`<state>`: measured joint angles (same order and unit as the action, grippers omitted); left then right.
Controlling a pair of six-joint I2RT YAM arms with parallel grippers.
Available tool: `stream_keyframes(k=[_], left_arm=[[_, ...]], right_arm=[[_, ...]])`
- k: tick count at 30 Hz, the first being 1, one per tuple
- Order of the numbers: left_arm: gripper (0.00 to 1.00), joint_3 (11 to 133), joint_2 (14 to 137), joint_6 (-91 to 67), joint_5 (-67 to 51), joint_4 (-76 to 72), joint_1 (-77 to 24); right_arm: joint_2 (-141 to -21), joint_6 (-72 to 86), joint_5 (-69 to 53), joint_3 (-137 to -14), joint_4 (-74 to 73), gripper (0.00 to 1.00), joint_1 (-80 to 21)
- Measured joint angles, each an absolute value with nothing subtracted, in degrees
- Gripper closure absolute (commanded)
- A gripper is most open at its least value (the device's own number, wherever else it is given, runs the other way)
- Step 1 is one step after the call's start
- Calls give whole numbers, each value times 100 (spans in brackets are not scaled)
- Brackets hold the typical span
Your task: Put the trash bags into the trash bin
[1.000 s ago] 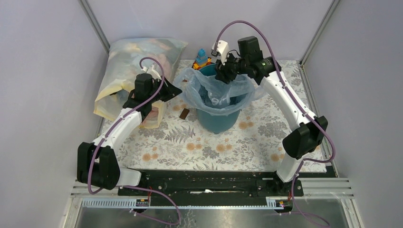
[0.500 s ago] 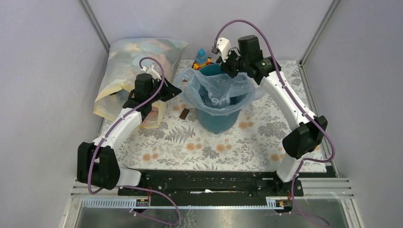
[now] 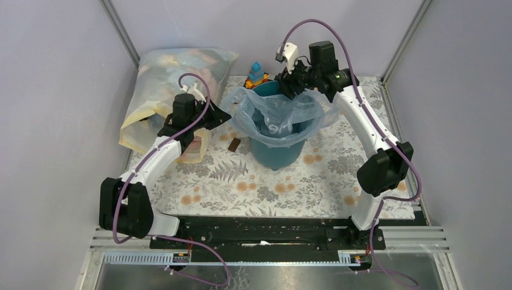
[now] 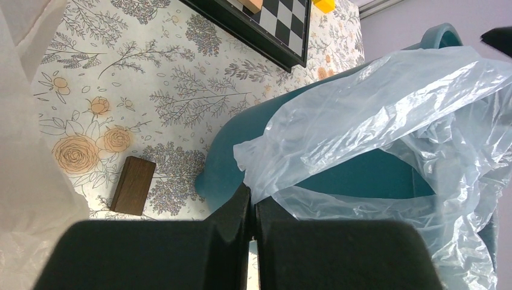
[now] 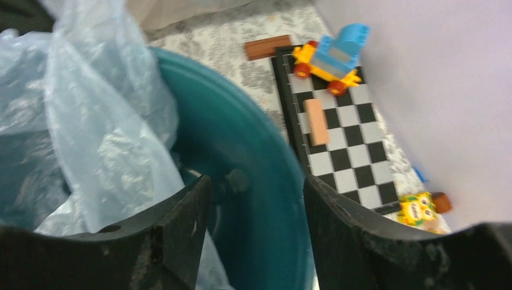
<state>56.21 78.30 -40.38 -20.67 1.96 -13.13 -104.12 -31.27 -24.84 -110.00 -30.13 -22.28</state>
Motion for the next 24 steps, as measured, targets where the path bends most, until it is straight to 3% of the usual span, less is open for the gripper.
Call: stream_keyframes(k=[10,15,17,20,21,24], left_arm=[[97,5621,7850,-4038,-2071,163,-1313],[97,5621,7852,-4038,-2073,161,-1313],[97,5621,7852,-4038,-2073,161,-1313],[97,5621,7852,-4038,-2073,158,-1313],[97,5621,7852,-4038,-2073,161,-1313],[97,5621,7861,-4038,-2073,158,-1313]], right_arm=[[-10449,-3409,-3524,-11008,-3605,29,-2239],[-10481,-3542,-3562,-11085,-3876,33,-2239],[-10510,-3579,-3542,-11096,-3933,42,-2239],[-10575,-3638,-3492,-11098,-4014,93,-2239],[-10597,-3686,-3474,-11109,-4032,100,-2239],[-10678,-3583,-3343,-11172,-4042,100,-2239]])
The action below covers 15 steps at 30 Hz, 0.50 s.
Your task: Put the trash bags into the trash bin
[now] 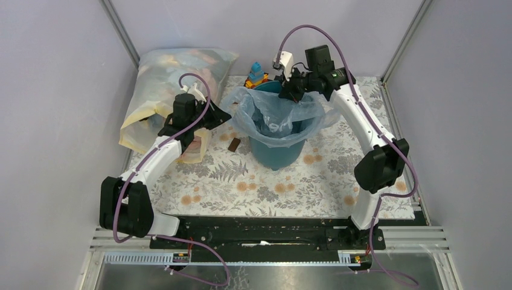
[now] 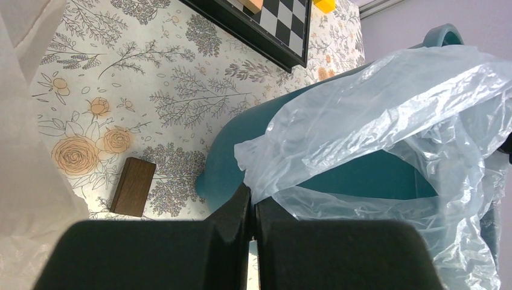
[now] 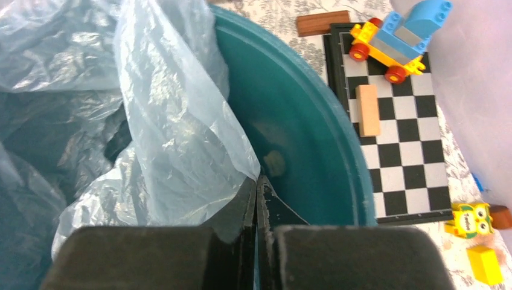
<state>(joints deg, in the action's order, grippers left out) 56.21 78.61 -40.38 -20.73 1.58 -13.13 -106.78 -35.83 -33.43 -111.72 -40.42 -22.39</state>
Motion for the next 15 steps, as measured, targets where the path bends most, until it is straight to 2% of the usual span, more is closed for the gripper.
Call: stream_keyframes(k=[9,15], left_arm=[[97,5621,7924,-4038,-2073,158,-1313],[97,5621,7926,-4036,-2073,161,-1313]], right_arm=[[-10678,-2947,-2436,-11218,-3247,100,-2209],[-10678,-2344,-2659,-11332,-2727,100,-1940]])
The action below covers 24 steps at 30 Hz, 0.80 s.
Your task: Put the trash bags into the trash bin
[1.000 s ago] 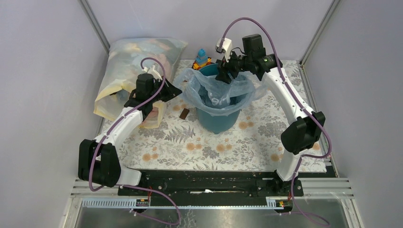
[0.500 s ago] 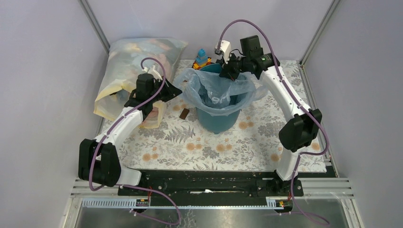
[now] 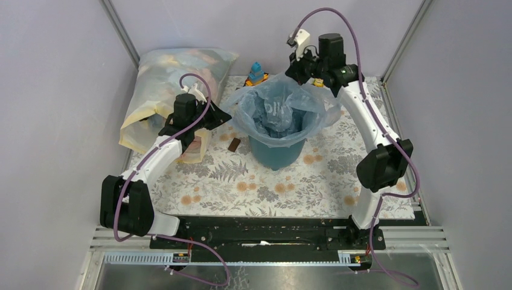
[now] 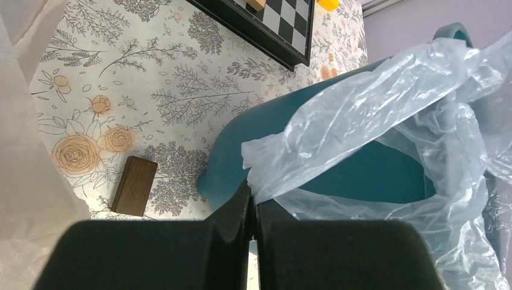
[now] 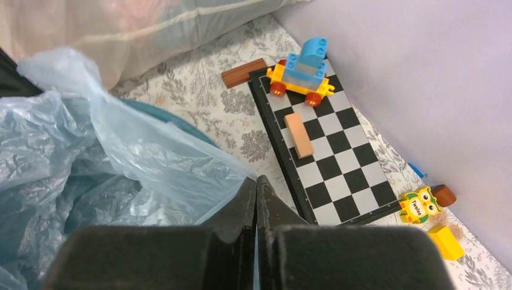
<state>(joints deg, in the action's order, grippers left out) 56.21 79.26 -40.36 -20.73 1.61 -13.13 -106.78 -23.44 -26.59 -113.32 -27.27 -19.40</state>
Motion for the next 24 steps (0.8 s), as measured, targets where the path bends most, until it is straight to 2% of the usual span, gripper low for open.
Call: stream_keyframes(k=[7,15,24], left_arm=[[97,5763,8027,-4036,-2088,154,-1306],[98,5957,8685,-4056,-2353,113,-1214],[98,5957,9017,-4082,-2626,104,-1214]], right_arm=[[-11000,-1621,-2980,-11620,-2410,100,-1555],[-11710,-1009,-3144,-11810,-2346,100,-1308],[-12171,-401,-3909,-11747,-2324,100,-1009]])
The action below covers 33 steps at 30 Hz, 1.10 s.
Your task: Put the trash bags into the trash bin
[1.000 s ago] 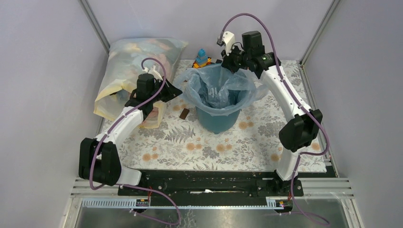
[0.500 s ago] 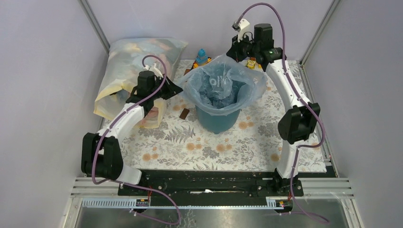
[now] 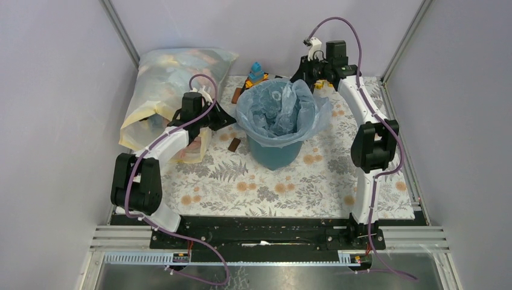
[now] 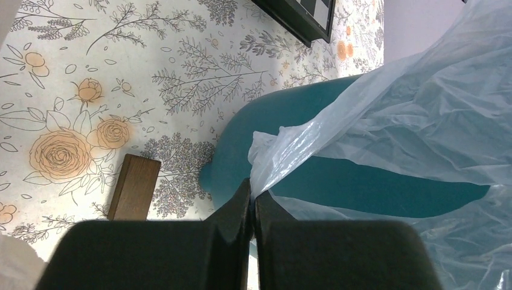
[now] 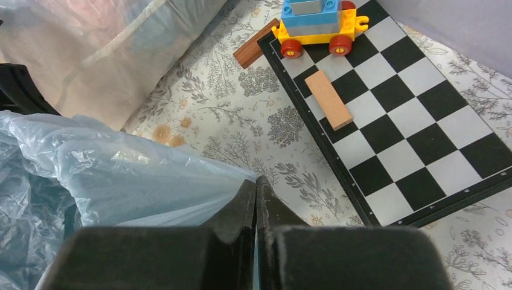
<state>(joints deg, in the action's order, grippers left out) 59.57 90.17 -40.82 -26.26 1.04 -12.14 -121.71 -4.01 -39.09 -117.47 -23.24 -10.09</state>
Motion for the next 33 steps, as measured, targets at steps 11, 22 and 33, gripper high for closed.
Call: stream_keyframes(k=[11,22,33], left_arm=[[98,5883,8914,-4101,-2689,49,-1214],[98,5638,8584,-4104,-2729,-36,-1214],[98,5435,8493,-4163,-2788,-123,-1214]], right_arm=[[-11939,480,-3509,-11703,-2305,17,-720],[-8639,1549,-1712,-9380,-1966,21,-484],[-7472,2491,-1302,-6855,-1675,34,-495]])
